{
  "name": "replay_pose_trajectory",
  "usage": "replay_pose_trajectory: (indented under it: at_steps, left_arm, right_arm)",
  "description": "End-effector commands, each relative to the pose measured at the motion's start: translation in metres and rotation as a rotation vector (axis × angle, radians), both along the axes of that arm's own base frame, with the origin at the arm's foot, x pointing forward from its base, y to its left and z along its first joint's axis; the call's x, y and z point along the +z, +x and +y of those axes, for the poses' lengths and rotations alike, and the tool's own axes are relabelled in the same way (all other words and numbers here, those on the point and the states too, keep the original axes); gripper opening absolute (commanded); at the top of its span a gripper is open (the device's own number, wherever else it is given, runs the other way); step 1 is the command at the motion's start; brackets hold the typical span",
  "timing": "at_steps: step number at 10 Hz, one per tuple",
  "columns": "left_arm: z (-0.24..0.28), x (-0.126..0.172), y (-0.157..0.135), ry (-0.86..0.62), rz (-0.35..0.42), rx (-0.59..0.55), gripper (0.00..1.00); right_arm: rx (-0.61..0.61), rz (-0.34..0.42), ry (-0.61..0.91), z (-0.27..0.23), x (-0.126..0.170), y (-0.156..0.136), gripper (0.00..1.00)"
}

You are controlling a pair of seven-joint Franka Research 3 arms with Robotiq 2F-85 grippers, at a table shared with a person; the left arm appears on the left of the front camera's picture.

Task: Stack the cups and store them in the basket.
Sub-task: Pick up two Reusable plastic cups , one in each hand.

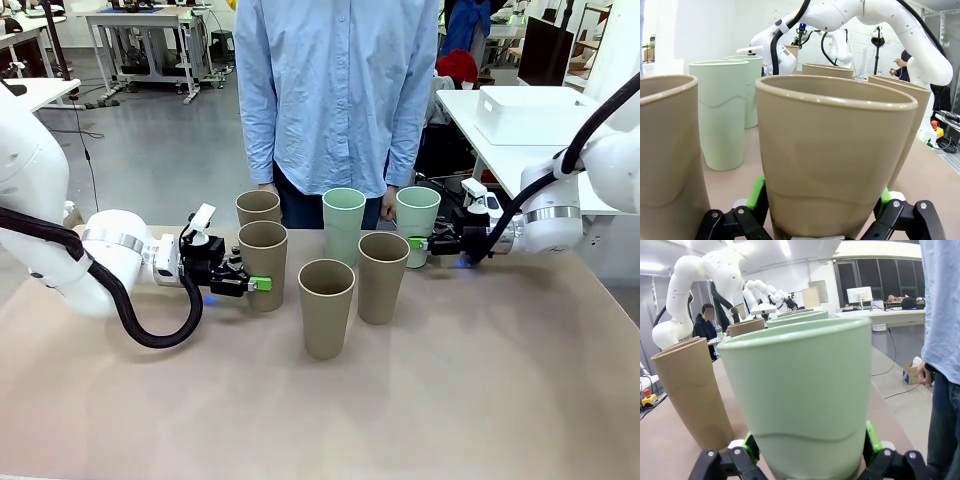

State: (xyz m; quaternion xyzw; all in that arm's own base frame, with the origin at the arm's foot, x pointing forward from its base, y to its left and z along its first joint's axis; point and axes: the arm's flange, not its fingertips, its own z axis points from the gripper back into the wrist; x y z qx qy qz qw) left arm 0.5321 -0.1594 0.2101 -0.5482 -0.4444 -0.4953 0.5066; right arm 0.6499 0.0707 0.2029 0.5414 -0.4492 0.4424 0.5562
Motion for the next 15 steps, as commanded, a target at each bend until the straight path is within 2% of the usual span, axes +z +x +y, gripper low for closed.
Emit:
replay_pose_trajectory:
  at_steps: [1, 5, 6, 7, 8, 9, 10, 11, 12, 15]
  left_arm:
    - [-0.0046, -0.0003, -0.0022, -0.015, -0.015, 0.036, 1.00]
    - [-0.0041, -0.0007, -0.0033, -0.009, -0.034, 0.028, 0.98]
    - [-0.0033, -0.0003, -0.0042, -0.009, -0.035, 0.023, 0.80]
    - [-0.0028, 0.0001, -0.0049, -0.009, -0.037, 0.022, 0.78]
    - [-0.0023, 0.0012, -0.0058, -0.012, -0.041, 0.021, 0.61]
    - [-0.0019, 0.0022, -0.0065, -0.018, -0.045, 0.022, 0.75]
    - [-0.0016, 0.0033, -0.0068, -0.025, -0.051, 0.014, 0.41]
    - [-0.0019, 0.0035, -0.0043, -0.038, -0.044, -0.001, 0.56]
    - [0.0000, 0.0005, 0.0003, -0.004, -0.026, 0.004, 0.56]
    - [0.0000, 0.0005, 0.0003, -0.004, -0.026, 0.004, 0.56]
  right_arm:
    - [0.006, 0.019, -0.002, 0.0064, 0.0018, 0.0079, 1.00]
    - [0.015, 0.007, 0.007, 0.0043, 0.0039, 0.0064, 1.00]
    - [0.021, -0.005, 0.002, 0.0027, 0.0051, 0.0052, 0.91]
    - [0.024, -0.003, 0.004, 0.0019, 0.0057, 0.0052, 0.80]
    - [0.028, -0.005, 0.003, 0.0019, 0.0060, 0.0053, 0.71]
    - [0.030, -0.011, 0.002, 0.0020, 0.0065, 0.0051, 0.60]
    - [0.030, -0.017, 0.000, 0.0015, 0.0075, 0.0046, 0.51]
    - [0.066, -0.024, -0.025, 0.0016, 0.0061, 0.0033, 0.41]
    - [0.008, -0.004, 0.001, 0.0006, 0.0015, 0.0004, 0.41]
    - [0.008, -0.004, 0.001, 0.0006, 0.0015, 0.0004, 0.41]
